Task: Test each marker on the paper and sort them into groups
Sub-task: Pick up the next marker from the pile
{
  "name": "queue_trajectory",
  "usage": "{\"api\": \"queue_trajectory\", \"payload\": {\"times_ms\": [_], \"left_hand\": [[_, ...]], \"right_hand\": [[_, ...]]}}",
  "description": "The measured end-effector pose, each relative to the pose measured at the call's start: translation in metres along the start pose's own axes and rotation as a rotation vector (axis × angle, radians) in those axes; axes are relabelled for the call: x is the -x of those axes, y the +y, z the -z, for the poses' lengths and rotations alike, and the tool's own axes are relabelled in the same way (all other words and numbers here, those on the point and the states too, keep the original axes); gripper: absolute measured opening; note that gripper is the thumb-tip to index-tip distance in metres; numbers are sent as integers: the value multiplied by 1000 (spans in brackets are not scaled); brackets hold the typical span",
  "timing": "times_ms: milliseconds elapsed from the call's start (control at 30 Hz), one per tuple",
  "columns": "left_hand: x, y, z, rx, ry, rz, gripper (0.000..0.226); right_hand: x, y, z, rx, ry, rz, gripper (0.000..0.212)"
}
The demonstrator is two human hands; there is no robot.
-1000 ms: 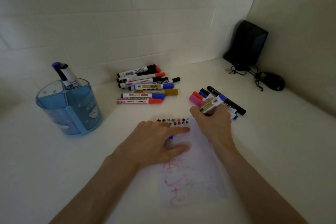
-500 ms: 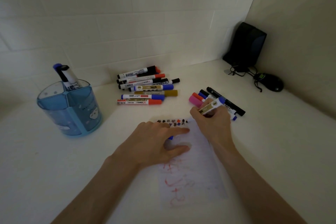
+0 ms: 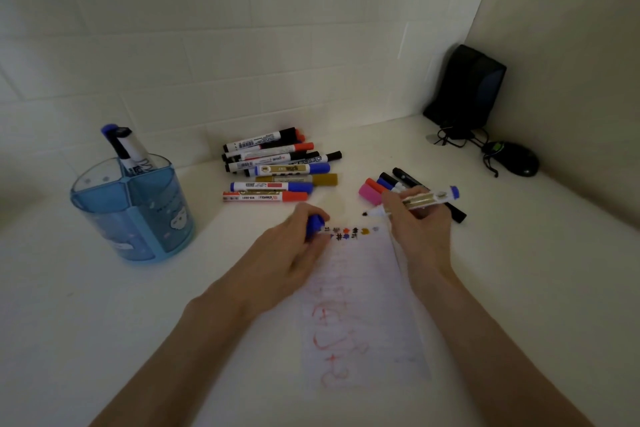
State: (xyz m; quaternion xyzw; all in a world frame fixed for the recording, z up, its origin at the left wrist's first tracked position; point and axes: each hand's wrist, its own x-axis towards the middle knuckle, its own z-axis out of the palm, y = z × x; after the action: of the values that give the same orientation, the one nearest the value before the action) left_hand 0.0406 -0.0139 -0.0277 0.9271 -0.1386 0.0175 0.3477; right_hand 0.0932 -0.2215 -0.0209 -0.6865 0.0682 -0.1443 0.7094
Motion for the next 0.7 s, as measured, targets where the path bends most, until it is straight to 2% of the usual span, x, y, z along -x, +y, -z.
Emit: {"api": "queue_trajectory", "payload": {"times_ms": [33, 133, 233, 433, 533, 600, 700], "left_hand": [[-1, -2, 1, 35, 25, 14, 28], [-5, -5, 4, 68, 96, 12, 32], [-8, -6, 5, 97, 138, 23, 34], [-9, -6, 4, 63, 150, -51, 34], [-7, -5, 4, 19, 124, -98, 36], [-5, -6, 5, -39, 138, -126, 37], [-5, -7, 9, -2, 164, -47, 34]], "right_hand": [[0, -3, 0, -76, -33, -41, 12], [4, -9, -1, -195, -218, -98, 14], [9, -11, -3, -160, -349, -83, 20], [17, -14, -4, -45, -455, 22, 23], [23, -18, -5, 31, -513, 18, 28], [24, -24, -4, 55, -561, -26, 34], [16, -33, 3, -51, -603, -229, 50]]}}
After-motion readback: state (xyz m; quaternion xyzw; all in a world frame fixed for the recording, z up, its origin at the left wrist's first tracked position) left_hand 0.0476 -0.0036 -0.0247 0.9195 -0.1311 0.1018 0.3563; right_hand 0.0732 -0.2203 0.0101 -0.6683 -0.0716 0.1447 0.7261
